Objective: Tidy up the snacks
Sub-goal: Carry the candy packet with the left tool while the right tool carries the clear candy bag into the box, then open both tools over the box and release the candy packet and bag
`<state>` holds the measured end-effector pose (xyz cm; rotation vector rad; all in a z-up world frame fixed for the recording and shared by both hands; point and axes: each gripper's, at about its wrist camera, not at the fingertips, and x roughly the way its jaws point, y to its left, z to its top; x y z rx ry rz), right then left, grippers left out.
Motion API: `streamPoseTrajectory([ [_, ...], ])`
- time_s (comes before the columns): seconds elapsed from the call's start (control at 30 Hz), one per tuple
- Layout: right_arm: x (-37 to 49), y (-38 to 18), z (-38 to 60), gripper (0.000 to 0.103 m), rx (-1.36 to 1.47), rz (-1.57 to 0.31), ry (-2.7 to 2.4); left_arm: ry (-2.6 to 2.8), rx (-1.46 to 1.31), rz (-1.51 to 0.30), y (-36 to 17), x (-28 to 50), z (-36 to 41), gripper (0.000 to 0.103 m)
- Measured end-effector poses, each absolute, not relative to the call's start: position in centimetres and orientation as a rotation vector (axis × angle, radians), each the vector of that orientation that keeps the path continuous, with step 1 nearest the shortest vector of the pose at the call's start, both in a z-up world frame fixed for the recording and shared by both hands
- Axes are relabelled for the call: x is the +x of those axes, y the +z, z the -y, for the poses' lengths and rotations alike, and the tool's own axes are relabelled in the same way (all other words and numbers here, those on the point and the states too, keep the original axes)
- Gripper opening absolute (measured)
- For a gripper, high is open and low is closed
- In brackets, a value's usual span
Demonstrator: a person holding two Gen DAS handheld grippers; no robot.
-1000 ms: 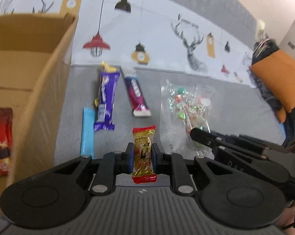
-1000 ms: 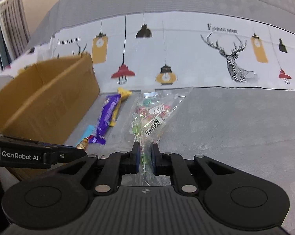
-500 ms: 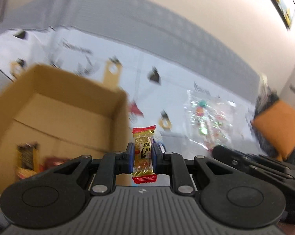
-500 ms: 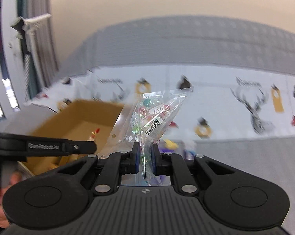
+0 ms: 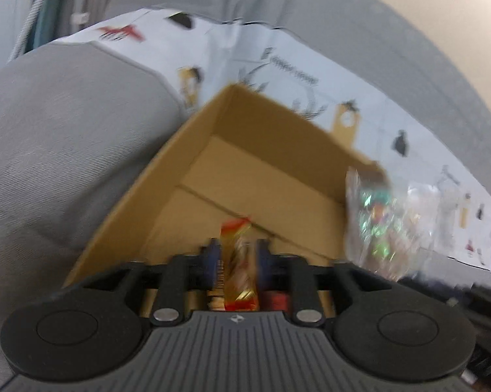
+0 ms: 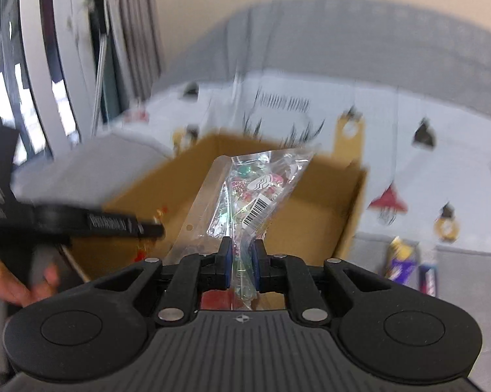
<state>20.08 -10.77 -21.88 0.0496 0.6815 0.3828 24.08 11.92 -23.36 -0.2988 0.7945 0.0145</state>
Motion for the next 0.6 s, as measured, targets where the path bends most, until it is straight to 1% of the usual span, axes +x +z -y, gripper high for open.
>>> streamPoseTrajectory([
  [0.03, 20.4, -22.4, 10.2, 0.02, 0.037, -0.703, 0.372, 0.024, -0.308, -0.796, -23.5, 24.2, -12.6, 0.079],
  [0.07, 20.5, -22.7, 9.8, 0.026, 0.028, -0.715, 0.349, -0.002, -0.325, -0.781, -23.5, 24.2, -13.0, 0.081],
  [0.1, 20.6, -22.9, 9.7, 0.045, 0.031, -0.718, 0.324, -0.009, -0.324, -0.778, -23.4, 24.2, -13.1, 0.081],
  [0.13, 20.4, -22.9, 9.9, 0.056, 0.044, -0.71, 0.32, -0.012, -0.319, -0.78, -23.4, 24.1, -13.1, 0.081],
  [0.17, 20.2, -22.9, 10.2, 0.057, 0.053, -0.692, 0.31, -0.007, -0.312, -0.782, -23.3, 24.0, -13.1, 0.081],
  [0.27, 19.7, -23.3, 11.6, 0.057, 0.061, -0.684, 0.204, 0.043, -0.269, -0.814, -23.6, 23.5, -12.7, 0.078],
  [0.33, 19.9, -24.2, 13.0, 0.055, 0.095, -0.722, 0.141, 0.079, -0.209, -0.817, -23.9, 23.4, -11.8, 0.078],
  [0.37, 20.2, -24.7, 13.4, 0.052, 0.117, -0.749, 0.124, 0.097, -0.189, -0.82, -24.1, 23.2, -11.9, 0.076],
  [0.4, 20.3, -25.3, 14.0, 0.039, 0.146, -0.778, 0.114, 0.111, -0.181, -0.826, -24.2, 23.2, -11.9, 0.074],
  [0.43, 20.4, -25.9, 14.5, 0.028, 0.177, -0.803, 0.126, 0.124, -0.179, -0.828, -24.2, 23.0, -12.0, 0.07],
  [0.47, 20.5, -26.3, 15.0, 0.022, 0.223, -0.805, 0.162, 0.136, -0.181, -0.83, -24.2, 22.9, -12.2, 0.066],
  [0.5, 20.6, -26.5, 15.1, 0.018, 0.247, -0.807, 0.192, 0.145, -0.185, -0.834, -24.2, 22.7, -12.3, 0.065],
  [0.6, 21.2, -26.3, 13.9, 0.018, 0.164, -0.798, 0.215, 0.161, -0.191, -0.837, -24.1, 21.8, -12.7, 0.063],
])
